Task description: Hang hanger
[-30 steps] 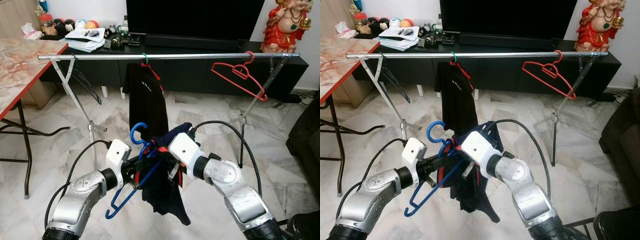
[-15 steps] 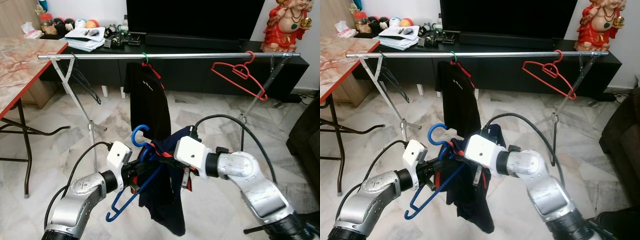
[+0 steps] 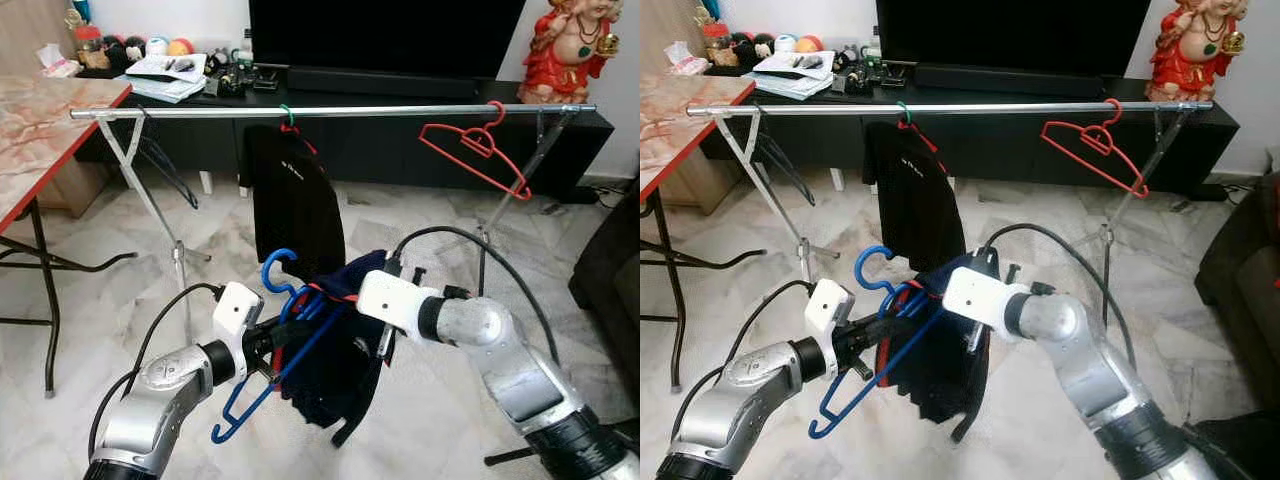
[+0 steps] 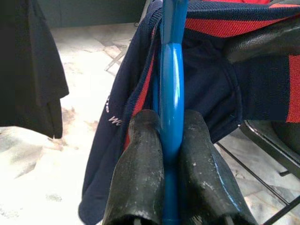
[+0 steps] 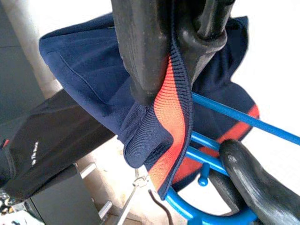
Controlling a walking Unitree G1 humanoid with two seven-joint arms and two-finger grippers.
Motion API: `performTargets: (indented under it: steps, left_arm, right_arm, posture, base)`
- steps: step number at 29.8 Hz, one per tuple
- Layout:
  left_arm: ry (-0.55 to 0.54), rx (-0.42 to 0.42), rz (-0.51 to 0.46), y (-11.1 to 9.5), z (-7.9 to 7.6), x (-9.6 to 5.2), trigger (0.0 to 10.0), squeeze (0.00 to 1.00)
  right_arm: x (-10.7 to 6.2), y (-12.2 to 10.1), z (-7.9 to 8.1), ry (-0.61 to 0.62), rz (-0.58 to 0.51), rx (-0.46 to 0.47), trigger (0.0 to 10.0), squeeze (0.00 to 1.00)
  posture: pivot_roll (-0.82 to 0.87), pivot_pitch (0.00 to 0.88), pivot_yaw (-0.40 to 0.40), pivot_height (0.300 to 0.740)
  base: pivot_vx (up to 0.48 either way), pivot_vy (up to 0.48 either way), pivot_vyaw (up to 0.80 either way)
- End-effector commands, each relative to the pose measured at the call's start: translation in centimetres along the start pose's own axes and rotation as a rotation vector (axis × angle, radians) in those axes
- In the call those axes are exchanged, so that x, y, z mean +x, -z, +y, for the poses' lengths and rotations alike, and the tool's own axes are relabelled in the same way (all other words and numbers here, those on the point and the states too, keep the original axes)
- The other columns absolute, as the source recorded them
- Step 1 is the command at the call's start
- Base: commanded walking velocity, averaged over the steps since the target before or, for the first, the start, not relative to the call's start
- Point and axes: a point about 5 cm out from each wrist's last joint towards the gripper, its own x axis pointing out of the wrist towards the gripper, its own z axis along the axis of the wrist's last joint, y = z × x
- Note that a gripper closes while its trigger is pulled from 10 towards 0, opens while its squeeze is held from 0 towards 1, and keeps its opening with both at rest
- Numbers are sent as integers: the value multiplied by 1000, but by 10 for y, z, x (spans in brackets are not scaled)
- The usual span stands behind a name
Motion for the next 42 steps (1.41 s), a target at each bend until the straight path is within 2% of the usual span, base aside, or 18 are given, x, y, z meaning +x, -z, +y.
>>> performTargets:
  steps: [1,6,9,10,11,12,14,15,16,19,27,29,32,35,36,37,42]
  left_arm:
    - [-1,23,-28,-8,1,1,10000,0]
    - [1,23,-27,-7,0,1,10000,0]
    - [0,21,-27,-7,0,1,10000,0]
    - [0,20,-27,-7,0,1,10000,0]
    - [0,20,-27,-7,0,1,10000,0]
    - [0,19,-27,-7,0,1,10000,0]
    - [0,19,-27,-6,0,1,10000,0]
    - [1,19,-27,-6,0,1,10000,0]
    - [1,19,-26,-6,0,0,10000,0]
    - [3,21,-23,-6,0,0,10000,0]
    - [52,30,-13,-7,-5,-1,10000,0]
    - [80,46,13,-5,-7,-3,10000,0]
    - [132,115,95,0,-8,-10,10000,0]
    - [121,116,87,-2,-5,-11,10000,0]
    - [119,115,85,-3,-5,-11,10000,0]
    - [119,116,84,-3,-5,-10,10000,0]
    - [132,111,85,-2,-9,-9,10000,0]
  right_arm:
    - [-2,-1,2,-10,-27,51,10000,1000]
    - [-3,-1,6,-46,-43,76,10000,1000]
    - [-2,0,8,-43,-80,164,10000,1000]
    - [-1,0,9,-33,-110,232,10000,1000]
    - [-1,-1,9,-28,-122,262,10000,1000]
    - [1,-1,9,-8,-145,349,10000,1000]
    - [1,-1,9,-1,-150,374,10000,1000]
    - [1,0,11,2,-144,389,10000,765]
    - [2,3,14,-2,-126,385,10000,0]
    - [3,9,22,-22,-96,362,10000,0]
    - [7,15,30,-31,-79,411,10000,0]
    - [8,17,31,-25,-67,411,10000,0]
    - [7,23,26,26,-49,440,10000,0]
    - [7,23,26,23,-50,441,10000,0]
    - [8,23,26,23,-52,446,4353,0]
    - [8,24,27,25,-56,459,0,0]
    - [9,23,29,19,-58,455,0,0]
  posture:
    - [-23,103,-40,740]
    - [-23,103,-42,740]
    - [-24,104,-45,740]
    - [-23,104,-45,740]
    - [-23,104,-45,740]
    - [-21,105,-47,740]
    - [-21,106,-47,740]
    - [-22,107,-47,740]
    - [-21,108,-46,740]
    - [-23,109,-46,740]
    - [-19,109,-46,740]
    - [-19,109,-47,740]
    - [-18,110,-46,740]
    - [-14,110,-46,740]
    - [-14,110,-46,740]
    - [-14,109,-47,740]
    - [-16,110,-50,740]
  base:
    - [0,0,0]
    - [0,0,0]
    - [0,0,0]
    - [0,0,0]
    - [0,0,0]
    - [0,0,0]
    - [0,0,0]
    - [0,0,0]
    - [0,0,0]
    - [0,0,0]
    - [0,0,0]
    - [0,0,0]
    - [0,0,0]
    - [0,0,0]
    - [0,0,0]
    - [0,0,0]
    - [0,0,0]
